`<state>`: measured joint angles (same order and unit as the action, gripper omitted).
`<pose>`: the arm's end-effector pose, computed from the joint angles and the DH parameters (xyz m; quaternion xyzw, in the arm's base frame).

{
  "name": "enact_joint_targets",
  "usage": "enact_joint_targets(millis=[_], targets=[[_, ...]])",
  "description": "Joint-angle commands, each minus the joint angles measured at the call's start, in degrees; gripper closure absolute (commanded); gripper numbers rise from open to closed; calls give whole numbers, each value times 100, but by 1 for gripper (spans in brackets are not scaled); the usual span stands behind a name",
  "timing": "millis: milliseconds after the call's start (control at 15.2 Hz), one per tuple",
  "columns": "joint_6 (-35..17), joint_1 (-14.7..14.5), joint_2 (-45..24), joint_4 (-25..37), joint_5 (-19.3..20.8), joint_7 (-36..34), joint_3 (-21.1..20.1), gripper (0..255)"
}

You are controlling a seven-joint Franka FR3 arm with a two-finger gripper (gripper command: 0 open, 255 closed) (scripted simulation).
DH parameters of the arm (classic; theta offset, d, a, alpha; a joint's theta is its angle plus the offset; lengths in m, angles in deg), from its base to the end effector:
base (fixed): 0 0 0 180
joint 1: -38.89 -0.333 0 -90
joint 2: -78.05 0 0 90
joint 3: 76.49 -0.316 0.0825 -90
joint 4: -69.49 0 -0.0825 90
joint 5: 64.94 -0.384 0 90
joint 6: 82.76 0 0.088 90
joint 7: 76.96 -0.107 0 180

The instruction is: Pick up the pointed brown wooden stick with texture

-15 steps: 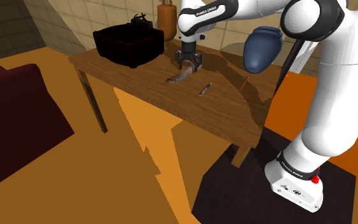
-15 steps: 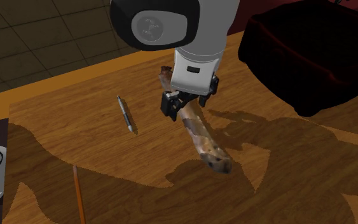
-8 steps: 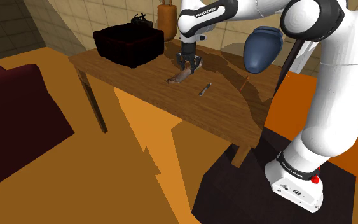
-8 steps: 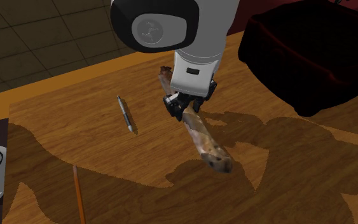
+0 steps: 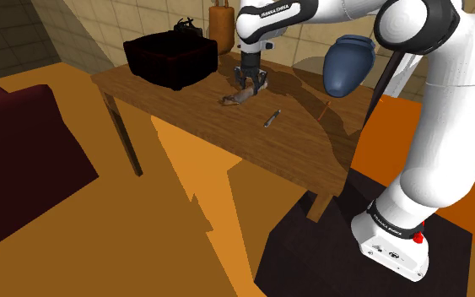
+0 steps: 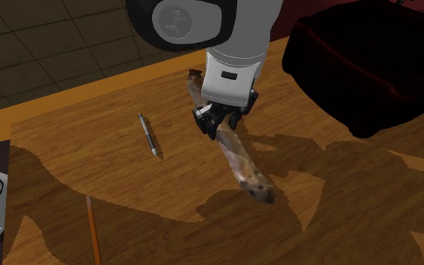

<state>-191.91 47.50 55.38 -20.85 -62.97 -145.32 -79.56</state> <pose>0.6604 -0.0708 0.4063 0.8014 -0.5972 -0.0255 0.0222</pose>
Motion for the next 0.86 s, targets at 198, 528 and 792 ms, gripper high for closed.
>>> enact_joint_targets(millis=[198, 528, 792], targets=[[352, 2, 84, 269, -8, 12, -2, 255], [713, -1, 136, 579, -13, 19, -4, 255], [873, -2, 148, 727, -14, 22, -5, 255]])
